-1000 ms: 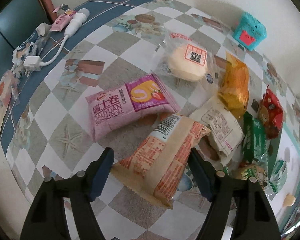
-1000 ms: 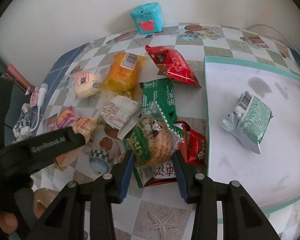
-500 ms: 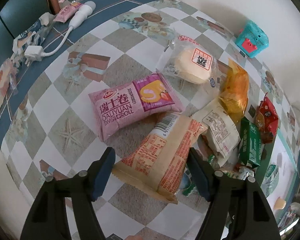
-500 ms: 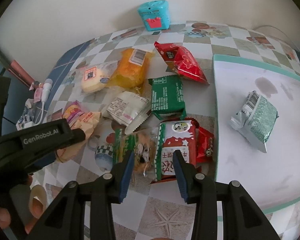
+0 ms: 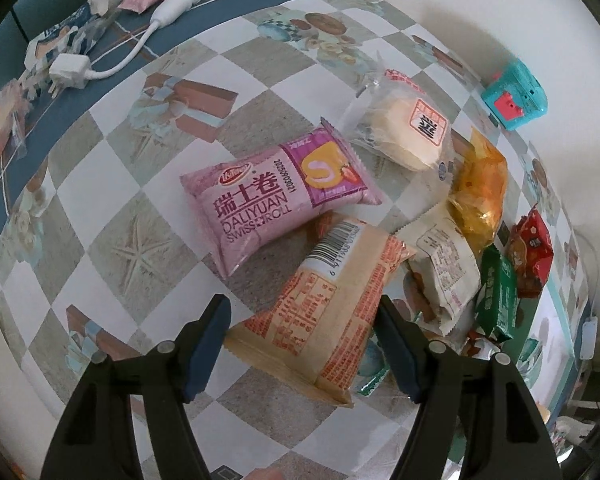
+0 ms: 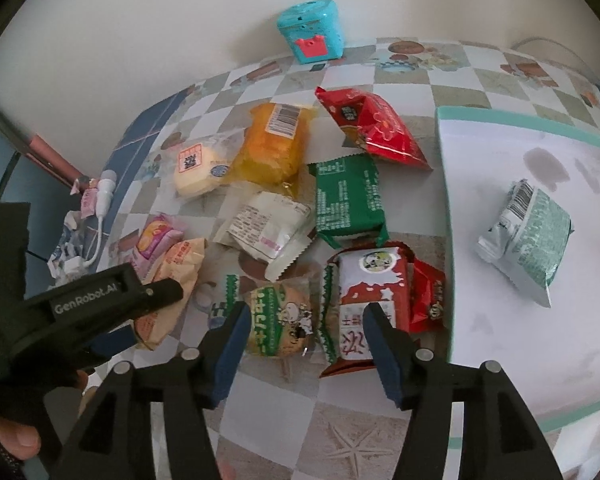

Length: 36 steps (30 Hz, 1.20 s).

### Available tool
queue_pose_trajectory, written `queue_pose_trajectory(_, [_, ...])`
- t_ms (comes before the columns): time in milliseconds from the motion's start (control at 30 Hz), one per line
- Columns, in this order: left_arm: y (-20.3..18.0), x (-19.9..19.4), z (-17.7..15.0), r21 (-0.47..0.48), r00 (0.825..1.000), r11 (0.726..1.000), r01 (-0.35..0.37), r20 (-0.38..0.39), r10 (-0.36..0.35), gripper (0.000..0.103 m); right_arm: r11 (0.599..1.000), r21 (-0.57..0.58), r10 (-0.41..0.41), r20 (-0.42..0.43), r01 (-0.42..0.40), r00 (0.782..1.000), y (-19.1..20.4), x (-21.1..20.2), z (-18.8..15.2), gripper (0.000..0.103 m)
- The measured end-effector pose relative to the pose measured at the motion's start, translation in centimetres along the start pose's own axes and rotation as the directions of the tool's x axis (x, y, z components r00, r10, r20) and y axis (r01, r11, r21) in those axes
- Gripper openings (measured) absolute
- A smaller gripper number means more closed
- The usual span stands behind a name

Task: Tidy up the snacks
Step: 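Grasp the green cookie pack with the right gripper while left grasps the orange barcode bread bag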

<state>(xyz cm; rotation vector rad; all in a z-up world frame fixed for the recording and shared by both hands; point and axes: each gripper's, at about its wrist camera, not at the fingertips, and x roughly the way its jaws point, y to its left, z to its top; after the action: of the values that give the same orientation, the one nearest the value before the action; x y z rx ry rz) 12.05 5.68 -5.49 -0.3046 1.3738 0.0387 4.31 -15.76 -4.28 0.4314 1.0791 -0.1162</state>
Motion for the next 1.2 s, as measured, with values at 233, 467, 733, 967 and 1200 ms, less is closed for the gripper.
queue_pose_trajectory(233, [1.1,-0.4,0.4,-0.035,1.0,0.999,-0.002,0.013,0.002,0.074,0.998,-0.029,0.054,0.022,-0.054,0.998,1.7,-0.7,0.3,0.062])
queue_pose_trajectory(467, [2.8,-0.6,0.6,-0.068,1.0,0.998,0.016,0.012,-0.015,0.074,0.995,-0.091,0.026,-0.043,-0.029,0.999,3.8,1.9,-0.5,0.062])
queue_pose_trajectory(733, [3.4,-0.3,0.8,-0.08,0.999,0.996,0.037,-0.002,-0.038,0.074,0.996,-0.076,-0.052,-0.048,0.048,0.998,3.0,3.5,-0.6,0.062])
queue_pose_trajectory(967, [3.0,-0.2,1.0,-0.077,0.999,0.996,0.042,-0.005,-0.043,0.074,0.98,-0.179,-0.102,-0.053,0.091,0.993,5.3,4.7,-1.7,0.062])
queue_pose_trajectory(1200, [2.1,1.0,0.8,-0.051,0.999,0.998,0.043,-0.028,-0.044,0.074,0.983,-0.168,-0.088,-0.045,0.079,0.995,5.3,4.7,-2.0,0.057])
